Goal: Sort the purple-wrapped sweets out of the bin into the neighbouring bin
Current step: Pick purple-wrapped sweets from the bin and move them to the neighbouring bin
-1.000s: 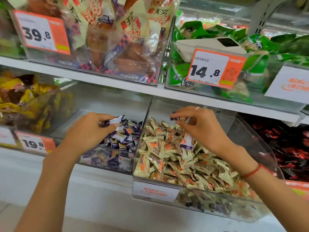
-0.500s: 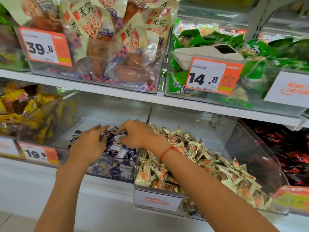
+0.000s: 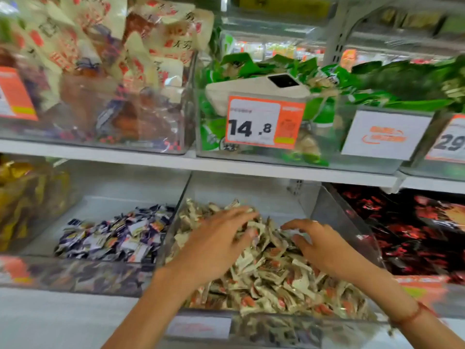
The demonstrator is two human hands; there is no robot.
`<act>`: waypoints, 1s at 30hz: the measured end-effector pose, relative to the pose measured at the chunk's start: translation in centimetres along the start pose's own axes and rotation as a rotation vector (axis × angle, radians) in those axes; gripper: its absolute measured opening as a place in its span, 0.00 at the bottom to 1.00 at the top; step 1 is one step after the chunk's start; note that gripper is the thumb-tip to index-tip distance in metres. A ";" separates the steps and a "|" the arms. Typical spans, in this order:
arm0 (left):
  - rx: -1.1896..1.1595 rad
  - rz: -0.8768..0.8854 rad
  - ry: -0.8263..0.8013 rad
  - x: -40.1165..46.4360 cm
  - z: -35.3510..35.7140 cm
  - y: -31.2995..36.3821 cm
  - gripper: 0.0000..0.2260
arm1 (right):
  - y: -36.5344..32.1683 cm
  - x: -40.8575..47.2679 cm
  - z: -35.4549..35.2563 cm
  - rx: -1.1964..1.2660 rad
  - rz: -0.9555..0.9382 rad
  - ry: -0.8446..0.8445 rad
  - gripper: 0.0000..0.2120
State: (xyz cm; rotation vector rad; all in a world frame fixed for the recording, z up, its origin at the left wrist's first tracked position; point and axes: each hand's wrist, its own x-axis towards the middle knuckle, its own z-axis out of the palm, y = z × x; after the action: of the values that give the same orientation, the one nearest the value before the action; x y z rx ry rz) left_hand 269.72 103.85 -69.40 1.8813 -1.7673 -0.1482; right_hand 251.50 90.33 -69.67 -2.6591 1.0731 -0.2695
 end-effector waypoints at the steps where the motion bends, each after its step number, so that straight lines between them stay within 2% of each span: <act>1: 0.047 -0.024 -0.151 0.9 1.0 0.0 0.22 | 0.8 1.3 0.0 0.009 0.028 -0.045 0.17; 3: 0.118 -0.051 -0.298 2.6 2.1 -0.4 0.25 | 1.9 3.6 0.4 0.021 0.025 -0.155 0.17; 5: 0.213 -0.025 -0.319 4.0 2.4 -1.1 0.24 | 2.5 5.6 0.8 0.025 0.045 -0.285 0.18; 9: 0.278 -0.043 -0.365 4.7 1.9 -1.5 0.21 | 2.5 8.9 1.4 0.134 0.103 -0.315 0.20; 14: 0.298 -0.031 -0.332 2.9 -0.1 -2.0 0.16 | 1.2 11.4 4.8 0.108 0.064 -0.395 0.34; 17: 0.318 -0.052 -0.309 1.9 -1.0 -1.8 0.17 | 0.4 11.3 4.1 0.130 0.004 -0.317 0.23; 19: 0.357 -0.051 -0.219 1.8 -0.7 -1.3 0.19 | -0.5 10.1 3.0 0.251 -0.063 -0.257 0.21; 21: 0.310 -0.053 -0.057 1.8 -0.5 -0.7 0.15 | -1.4 7.6 2.2 0.283 -0.173 -0.280 0.22; 24: 0.117 -0.149 0.145 2.0 -0.6 0.1 0.11 | -1.6 3.2 2.6 0.138 -0.326 -0.359 0.23; 26: 0.071 -0.151 0.214 2.5 -0.4 -0.1 0.12 | -1.3 1.0 2.3 -0.001 -0.408 -0.328 0.22; 28: 0.102 -0.108 0.129 3.2 0.4 -0.5 0.14 | -0.9 -0.4 1.8 -0.088 -0.452 -0.334 0.20; 30: 0.166 -0.061 -0.069 3.9 1.6 -0.9 0.17 | -0.7 -1.1 0.9 -0.086 -0.454 -0.396 0.19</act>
State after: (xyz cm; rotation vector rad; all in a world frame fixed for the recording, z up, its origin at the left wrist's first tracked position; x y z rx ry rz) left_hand 270.32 99.65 -70.00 2.0714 -1.8174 -0.0928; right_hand 251.41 91.78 -70.41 -2.8351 0.3657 0.2218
